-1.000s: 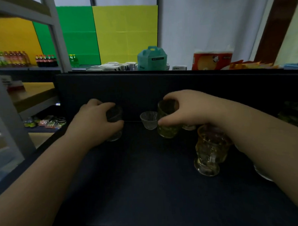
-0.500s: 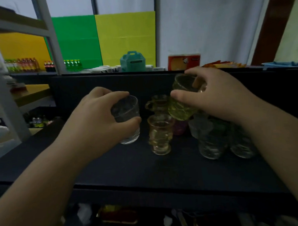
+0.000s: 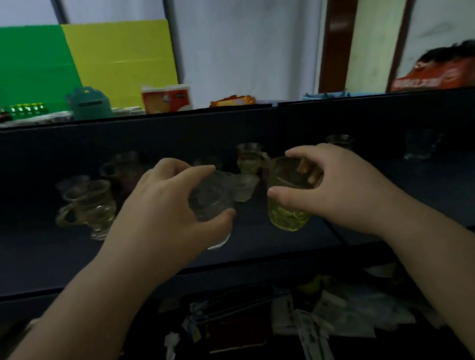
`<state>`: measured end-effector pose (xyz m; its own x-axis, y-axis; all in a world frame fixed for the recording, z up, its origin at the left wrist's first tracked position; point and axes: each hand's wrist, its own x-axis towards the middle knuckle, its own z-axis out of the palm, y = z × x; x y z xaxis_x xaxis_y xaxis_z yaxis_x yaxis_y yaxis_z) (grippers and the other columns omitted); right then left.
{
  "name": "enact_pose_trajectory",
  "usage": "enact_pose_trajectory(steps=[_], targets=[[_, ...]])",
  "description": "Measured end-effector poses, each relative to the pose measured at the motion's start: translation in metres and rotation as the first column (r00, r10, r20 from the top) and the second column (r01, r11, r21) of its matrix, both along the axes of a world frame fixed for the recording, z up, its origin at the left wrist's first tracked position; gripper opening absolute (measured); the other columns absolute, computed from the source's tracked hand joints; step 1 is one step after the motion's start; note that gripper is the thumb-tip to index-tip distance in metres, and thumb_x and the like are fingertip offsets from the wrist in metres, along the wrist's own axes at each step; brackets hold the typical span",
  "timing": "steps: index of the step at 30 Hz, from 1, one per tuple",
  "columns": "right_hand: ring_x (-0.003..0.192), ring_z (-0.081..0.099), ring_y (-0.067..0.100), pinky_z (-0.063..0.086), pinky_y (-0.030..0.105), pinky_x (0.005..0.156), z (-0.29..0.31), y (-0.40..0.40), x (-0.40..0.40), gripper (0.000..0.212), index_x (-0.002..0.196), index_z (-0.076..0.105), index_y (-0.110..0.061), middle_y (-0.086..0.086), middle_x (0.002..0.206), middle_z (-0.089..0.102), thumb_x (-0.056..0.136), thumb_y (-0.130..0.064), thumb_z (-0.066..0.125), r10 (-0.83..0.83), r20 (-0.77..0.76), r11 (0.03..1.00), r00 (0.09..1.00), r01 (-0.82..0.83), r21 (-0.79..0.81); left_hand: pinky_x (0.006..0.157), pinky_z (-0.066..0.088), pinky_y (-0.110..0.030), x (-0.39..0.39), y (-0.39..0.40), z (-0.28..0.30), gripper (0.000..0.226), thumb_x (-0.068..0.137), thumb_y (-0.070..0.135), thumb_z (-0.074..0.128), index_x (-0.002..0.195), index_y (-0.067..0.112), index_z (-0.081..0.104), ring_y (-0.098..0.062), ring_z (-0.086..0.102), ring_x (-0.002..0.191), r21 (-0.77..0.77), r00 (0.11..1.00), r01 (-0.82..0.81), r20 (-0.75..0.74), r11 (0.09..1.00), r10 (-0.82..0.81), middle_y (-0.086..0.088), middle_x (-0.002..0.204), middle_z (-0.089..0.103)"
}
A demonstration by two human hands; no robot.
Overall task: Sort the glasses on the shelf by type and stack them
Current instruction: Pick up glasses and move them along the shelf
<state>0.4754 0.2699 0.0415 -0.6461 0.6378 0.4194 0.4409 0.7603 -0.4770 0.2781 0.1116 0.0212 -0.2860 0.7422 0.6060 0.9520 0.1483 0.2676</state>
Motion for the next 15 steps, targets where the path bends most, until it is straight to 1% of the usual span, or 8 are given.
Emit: enact_pose_trajectory(steps=[3, 7, 10, 12, 15], targets=[[0.093, 0.052, -0.003, 0.041, 0.018, 0.071, -0.005, 0.020, 0.034, 0.087, 0.137, 0.052, -0.039, -0.023, 0.108, 0.050, 0.062, -0.081, 0.064, -0.047, 0.012, 0.999, 0.999, 0.047, -0.021, 0.086, 0.047, -0.034, 0.032, 0.028, 0.001, 0.081, 0.065, 0.076, 0.052, 0.136, 0.040, 0.049, -0.009, 0.048, 0.105, -0.033, 0.999, 0.043, 0.024, 0.999, -0.042, 0.021, 0.114, 0.040], [0.097, 0.051, 0.000, 0.042, 0.022, 0.076, -0.016, 0.048, 0.075, 0.090, 0.140, 0.050, -0.038, -0.019, 0.112, 0.050, 0.063, -0.081, 0.065, -0.135, 0.014, 0.989, 0.991, 0.136, -0.052, 0.085, 0.045, -0.032, 0.066, 0.076, -0.001, 0.078, 0.067, 0.073, 0.055, 0.137, 0.040, 0.048, -0.009, 0.047, 0.105, -0.070, 0.991, 0.130, 0.032, 0.989, -0.128, 0.019, 0.114, 0.039], [0.093, 0.050, -0.004, 0.041, 0.019, 0.072, -0.021, 0.067, 0.103, 0.088, 0.140, 0.049, -0.039, -0.023, 0.107, 0.047, 0.065, -0.080, 0.065, -0.208, 0.018, 0.976, 0.978, 0.209, -0.062, 0.084, 0.044, -0.029, 0.085, 0.116, -0.007, 0.079, 0.066, 0.075, 0.055, 0.137, 0.039, 0.049, -0.009, 0.048, 0.103, -0.084, 0.978, 0.206, 0.039, 0.975, -0.204, 0.019, 0.114, 0.041], [0.094, 0.048, -0.007, 0.040, 0.019, 0.071, -0.023, 0.082, 0.120, 0.086, 0.139, 0.049, -0.040, -0.025, 0.107, 0.047, 0.065, -0.080, 0.065, -0.263, 0.025, 0.963, 0.965, 0.264, -0.055, 0.086, 0.047, -0.032, 0.097, 0.143, -0.011, 0.080, 0.066, 0.074, 0.055, 0.137, 0.039, 0.049, -0.009, 0.049, 0.103, -0.087, 0.966, 0.259, 0.045, 0.962, -0.256, 0.019, 0.113, 0.041], [0.092, 0.049, -0.004, 0.041, 0.022, 0.073, -0.023, 0.106, 0.147, 0.087, 0.138, 0.050, -0.040, -0.022, 0.108, 0.048, 0.064, -0.081, 0.065, -0.357, 0.030, 0.933, 0.934, 0.358, -0.038, 0.088, 0.049, -0.036, 0.117, 0.184, -0.014, 0.081, 0.065, 0.076, 0.052, 0.138, 0.040, 0.046, -0.009, 0.047, 0.105, -0.093, 0.940, 0.340, 0.061, 0.936, -0.336, 0.018, 0.115, 0.040]])
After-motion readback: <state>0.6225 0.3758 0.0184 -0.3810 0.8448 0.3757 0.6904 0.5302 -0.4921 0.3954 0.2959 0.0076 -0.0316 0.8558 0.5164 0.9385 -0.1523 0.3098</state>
